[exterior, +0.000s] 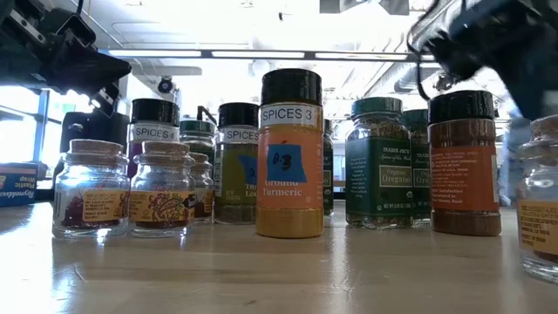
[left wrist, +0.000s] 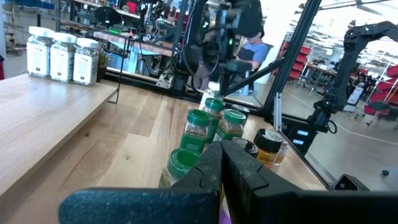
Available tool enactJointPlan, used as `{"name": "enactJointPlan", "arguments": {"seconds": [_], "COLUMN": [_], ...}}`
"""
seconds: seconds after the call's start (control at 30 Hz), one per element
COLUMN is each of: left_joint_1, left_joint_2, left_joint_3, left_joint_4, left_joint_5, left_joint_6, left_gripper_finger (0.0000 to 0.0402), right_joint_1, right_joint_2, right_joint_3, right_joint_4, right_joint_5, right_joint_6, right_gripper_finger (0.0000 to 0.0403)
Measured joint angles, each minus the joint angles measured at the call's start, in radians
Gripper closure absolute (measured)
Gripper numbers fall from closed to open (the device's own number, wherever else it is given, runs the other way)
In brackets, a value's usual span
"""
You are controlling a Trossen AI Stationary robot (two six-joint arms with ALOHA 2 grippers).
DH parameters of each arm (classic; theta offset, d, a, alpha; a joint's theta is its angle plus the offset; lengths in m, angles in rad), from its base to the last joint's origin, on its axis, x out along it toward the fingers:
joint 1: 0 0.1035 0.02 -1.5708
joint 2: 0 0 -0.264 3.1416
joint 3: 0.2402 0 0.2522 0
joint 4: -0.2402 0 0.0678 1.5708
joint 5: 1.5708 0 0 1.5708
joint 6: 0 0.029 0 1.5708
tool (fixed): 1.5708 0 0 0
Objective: Shelf spices
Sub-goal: Put the white seasoning bottle on the shelf and align it with the other white seasoning bottles
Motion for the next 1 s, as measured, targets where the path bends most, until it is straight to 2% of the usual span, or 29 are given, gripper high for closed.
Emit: {"name": "enactJointPlan", "arguments": {"seconds": [0.13,0.27,0.33,0.5,0.67,0.87,1.0], "left_joint_1": [0.000,0.000,0.000,0.000,0.000,0.000,0.000], "left_joint_2": [0.000,0.000,0.000,0.000,0.000,0.000,0.000], "left_joint_3": [0.000,0.000,0.000,0.000,0.000,0.000,0.000], "left_joint_4": [0.000,0.000,0.000,0.000,0.000,0.000,0.000], "left_joint_5": [0.000,0.000,0.000,0.000,0.000,0.000,0.000], "left_joint_6": [0.000,0.000,0.000,0.000,0.000,0.000,0.000], "left_gripper_finger": [0.0401,0.0401,0.0401,0.0401,0.0401,0.0401,0.0401], "right_joint_1": [-0.069,-0.157,-0.218,-0.404,-0.563,-0.686,-0.726], "right_joint_2": [0.000,-0.001,0.005,0.060,0.159,0.301,0.374], "right_joint_3": [0.132,0.255,0.308,0.402,0.498,0.608,0.628], "right_joint_4": [-0.103,-0.137,-0.132,-0.155,-0.176,-0.314,-0.404], "right_joint_5": [0.123,0.277,0.311,0.317,0.274,0.257,0.252], "right_joint_6": [-0.199,-0.539,-0.710,-1.035,-1.335,-1.640,-1.746], "right_gripper_finger": [0.0212,0.0212,0.0212,0.0212,0.0212,0.0212,0.0212]}}
